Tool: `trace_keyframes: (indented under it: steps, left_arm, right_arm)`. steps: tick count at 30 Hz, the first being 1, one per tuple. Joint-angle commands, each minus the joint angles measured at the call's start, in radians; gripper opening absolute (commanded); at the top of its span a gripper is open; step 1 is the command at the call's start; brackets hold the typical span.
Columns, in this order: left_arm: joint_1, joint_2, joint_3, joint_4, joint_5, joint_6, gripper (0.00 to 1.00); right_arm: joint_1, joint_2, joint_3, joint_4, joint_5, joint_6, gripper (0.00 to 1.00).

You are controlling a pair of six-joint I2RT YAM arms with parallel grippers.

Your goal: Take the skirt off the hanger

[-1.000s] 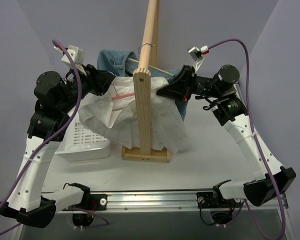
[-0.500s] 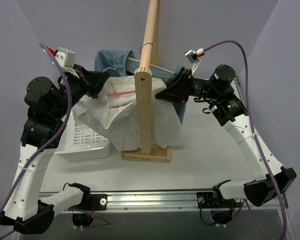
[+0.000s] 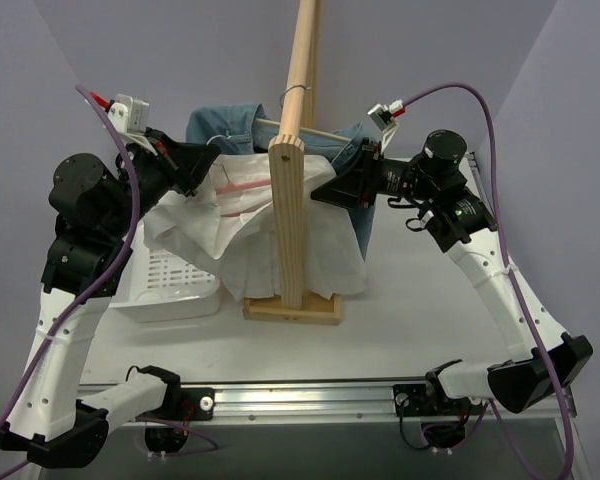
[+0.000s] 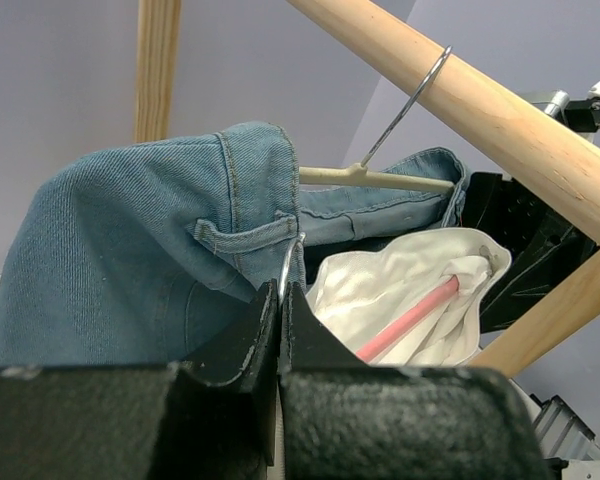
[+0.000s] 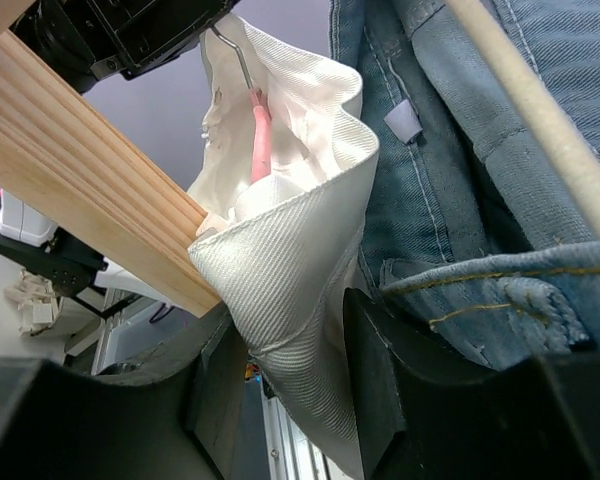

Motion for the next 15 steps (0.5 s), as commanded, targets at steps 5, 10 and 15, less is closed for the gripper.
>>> trace_keyframes:
  steps: [5, 10, 15]
  left_arm:
    - [0.002, -0.026, 0.023, 0.080, 0.040, -0.039, 0.02]
    - [0.002, -0.022, 0.021, 0.085, 0.048, -0.044, 0.02]
    - [0.002, -0.005, 0.020, 0.120, 0.083, -0.075, 0.02]
  right_arm:
    - [0.008, -0.016, 0.024, 0.079, -0.012, 0.013, 0.37]
    - [0.008, 0.006, 0.043, 0.144, -0.055, 0.065, 0.30]
    - [0.025, 0.018, 0.053, 0.170, -0.074, 0.085, 0.00]
